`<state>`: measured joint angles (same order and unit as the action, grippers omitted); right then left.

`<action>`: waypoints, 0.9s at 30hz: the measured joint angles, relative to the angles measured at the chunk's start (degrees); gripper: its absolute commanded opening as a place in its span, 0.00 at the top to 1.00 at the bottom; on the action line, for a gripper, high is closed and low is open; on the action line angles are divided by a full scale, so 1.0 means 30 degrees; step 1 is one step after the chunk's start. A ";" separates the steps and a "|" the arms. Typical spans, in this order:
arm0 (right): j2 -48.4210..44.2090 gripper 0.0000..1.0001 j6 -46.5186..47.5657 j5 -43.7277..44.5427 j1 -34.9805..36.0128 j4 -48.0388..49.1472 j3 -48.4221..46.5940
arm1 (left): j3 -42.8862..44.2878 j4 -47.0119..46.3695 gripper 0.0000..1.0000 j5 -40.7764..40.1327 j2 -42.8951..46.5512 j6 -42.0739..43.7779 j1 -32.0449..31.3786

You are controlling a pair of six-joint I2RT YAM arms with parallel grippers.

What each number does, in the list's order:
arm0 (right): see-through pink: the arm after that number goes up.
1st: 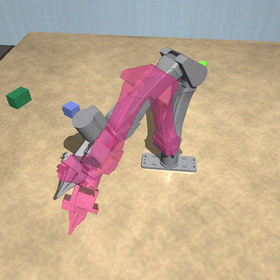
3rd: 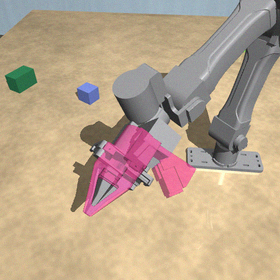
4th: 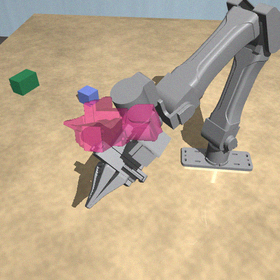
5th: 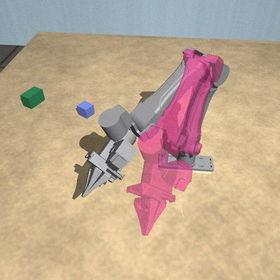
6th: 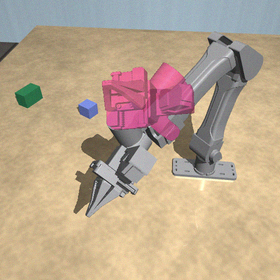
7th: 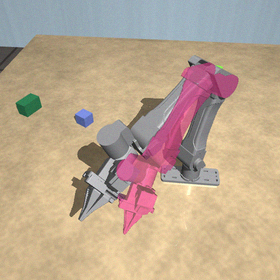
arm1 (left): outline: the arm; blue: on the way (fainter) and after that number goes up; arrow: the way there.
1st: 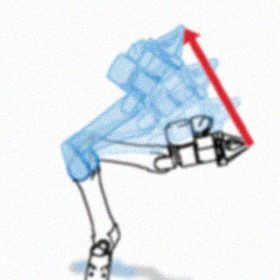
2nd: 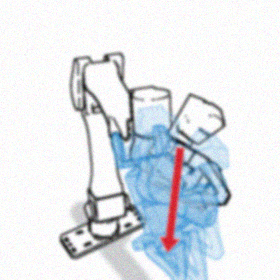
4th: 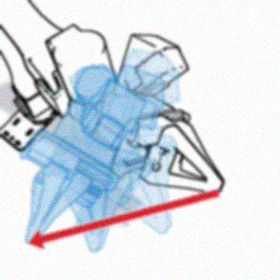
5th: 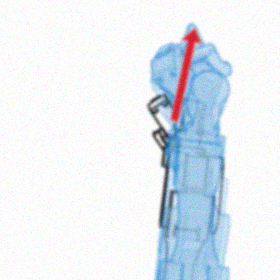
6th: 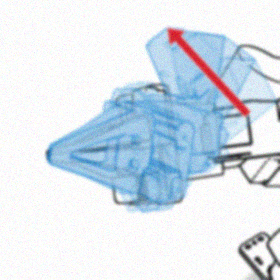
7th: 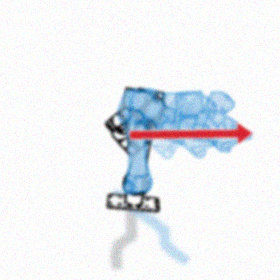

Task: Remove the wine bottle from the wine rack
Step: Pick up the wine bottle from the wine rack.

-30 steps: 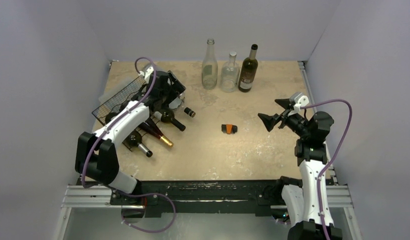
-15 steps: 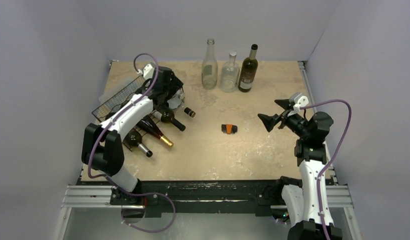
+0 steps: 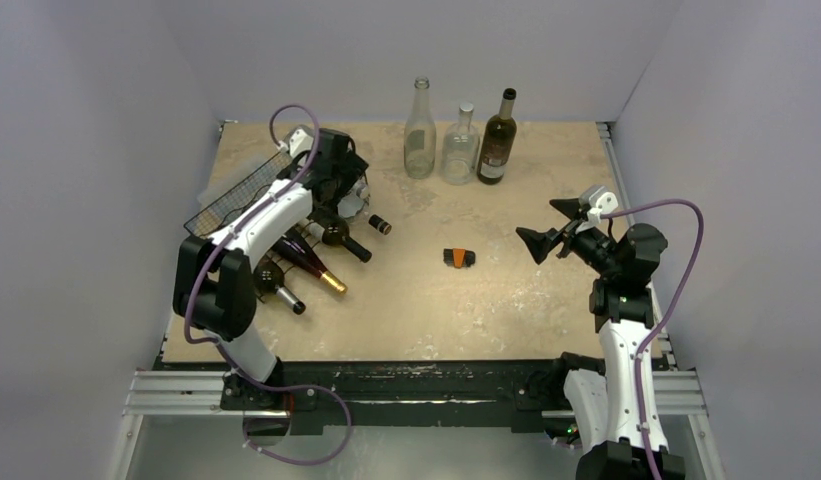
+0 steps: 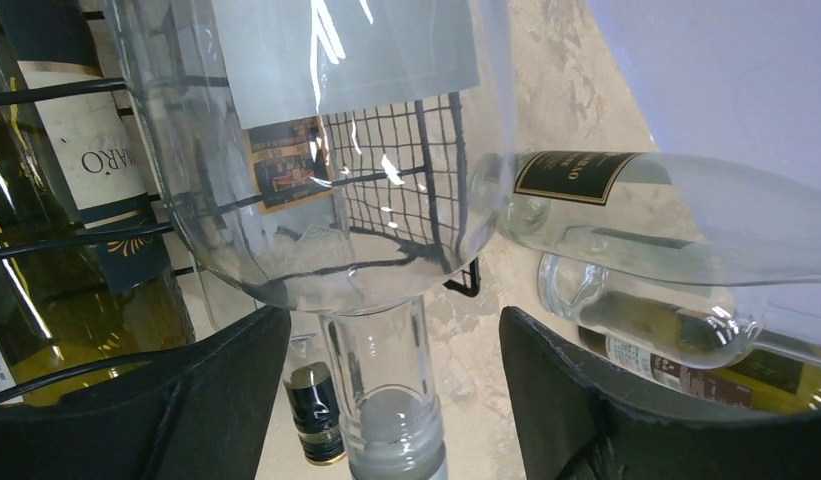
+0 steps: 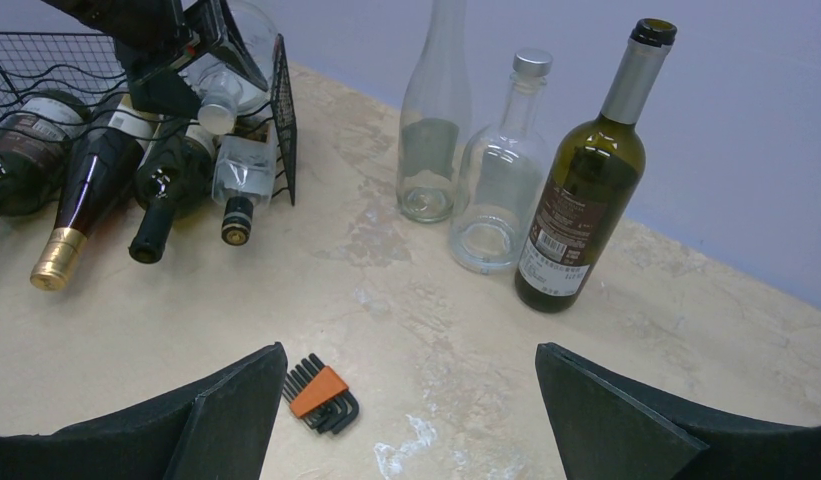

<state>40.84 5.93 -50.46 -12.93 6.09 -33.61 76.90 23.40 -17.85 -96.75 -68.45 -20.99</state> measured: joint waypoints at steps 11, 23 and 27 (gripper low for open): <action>0.0007 0.01 0.0000 0.0000 0.0000 0.0000 0.0007 | 0.2404 0.2382 0.36 -0.0117 -0.1494 -0.1326 0.0080; 0.0007 0.01 0.0000 0.0000 0.0000 0.0000 0.0007 | 0.2441 0.2994 0.96 0.0240 -0.1829 -0.2011 0.0226; 0.0007 0.01 0.0000 0.0000 0.0000 0.0000 0.0000 | 0.2433 0.2965 1.00 0.0357 -0.1778 -0.1982 0.0240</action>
<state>40.86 5.93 -50.46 -12.93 6.09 -33.61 84.20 32.29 -16.78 -102.08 -74.39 -20.27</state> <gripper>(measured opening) 0.987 0.351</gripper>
